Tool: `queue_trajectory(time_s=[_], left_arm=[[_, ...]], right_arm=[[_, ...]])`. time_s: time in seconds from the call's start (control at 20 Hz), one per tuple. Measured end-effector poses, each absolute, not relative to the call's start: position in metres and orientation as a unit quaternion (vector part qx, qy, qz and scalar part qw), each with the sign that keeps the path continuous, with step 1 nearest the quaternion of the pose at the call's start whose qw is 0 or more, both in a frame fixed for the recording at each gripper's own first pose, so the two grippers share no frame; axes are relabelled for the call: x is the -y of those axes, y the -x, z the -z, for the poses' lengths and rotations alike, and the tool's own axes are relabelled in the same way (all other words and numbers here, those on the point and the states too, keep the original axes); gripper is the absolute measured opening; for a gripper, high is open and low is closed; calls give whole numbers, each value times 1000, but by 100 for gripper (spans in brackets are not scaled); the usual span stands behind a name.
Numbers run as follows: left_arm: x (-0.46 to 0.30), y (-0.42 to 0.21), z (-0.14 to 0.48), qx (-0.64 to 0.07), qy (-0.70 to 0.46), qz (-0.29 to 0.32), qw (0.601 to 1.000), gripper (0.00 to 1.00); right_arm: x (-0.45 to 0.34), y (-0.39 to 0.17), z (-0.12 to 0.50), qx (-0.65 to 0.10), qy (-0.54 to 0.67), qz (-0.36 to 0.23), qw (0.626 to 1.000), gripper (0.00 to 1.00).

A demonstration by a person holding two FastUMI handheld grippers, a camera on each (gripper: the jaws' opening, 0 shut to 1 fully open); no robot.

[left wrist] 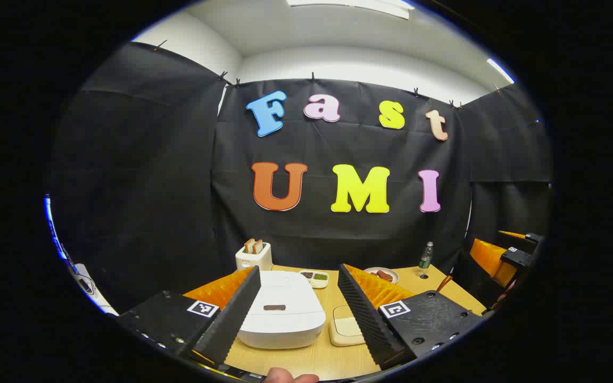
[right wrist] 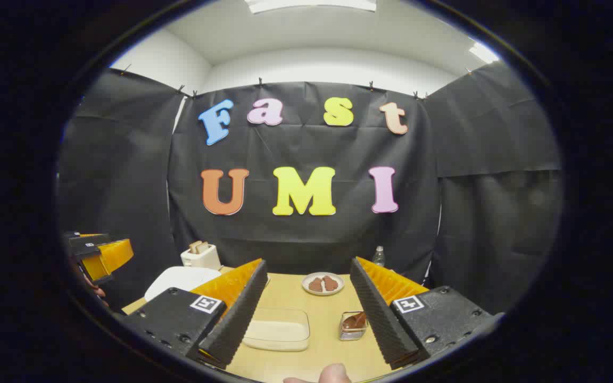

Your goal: Close the left gripper, press the button to open the rice cooker; take a wooden spoon from the chopstick holder with the right hand, scoop a spoonful of rice and pour it into the rice cooker, then put the wooden spoon back into the chopstick holder.

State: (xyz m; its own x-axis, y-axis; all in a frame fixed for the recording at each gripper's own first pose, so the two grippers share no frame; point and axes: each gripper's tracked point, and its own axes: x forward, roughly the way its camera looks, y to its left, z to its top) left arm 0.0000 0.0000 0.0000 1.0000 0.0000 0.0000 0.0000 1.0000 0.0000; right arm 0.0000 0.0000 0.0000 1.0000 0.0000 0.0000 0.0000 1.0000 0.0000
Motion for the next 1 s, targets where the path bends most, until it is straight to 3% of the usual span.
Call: queue_trajectory(time_s=[1.0], left_arm=[[2,1,4,-7,3,1,1000,95]], right_arm=[[3,3,5,-7,5,1,1000,100]])
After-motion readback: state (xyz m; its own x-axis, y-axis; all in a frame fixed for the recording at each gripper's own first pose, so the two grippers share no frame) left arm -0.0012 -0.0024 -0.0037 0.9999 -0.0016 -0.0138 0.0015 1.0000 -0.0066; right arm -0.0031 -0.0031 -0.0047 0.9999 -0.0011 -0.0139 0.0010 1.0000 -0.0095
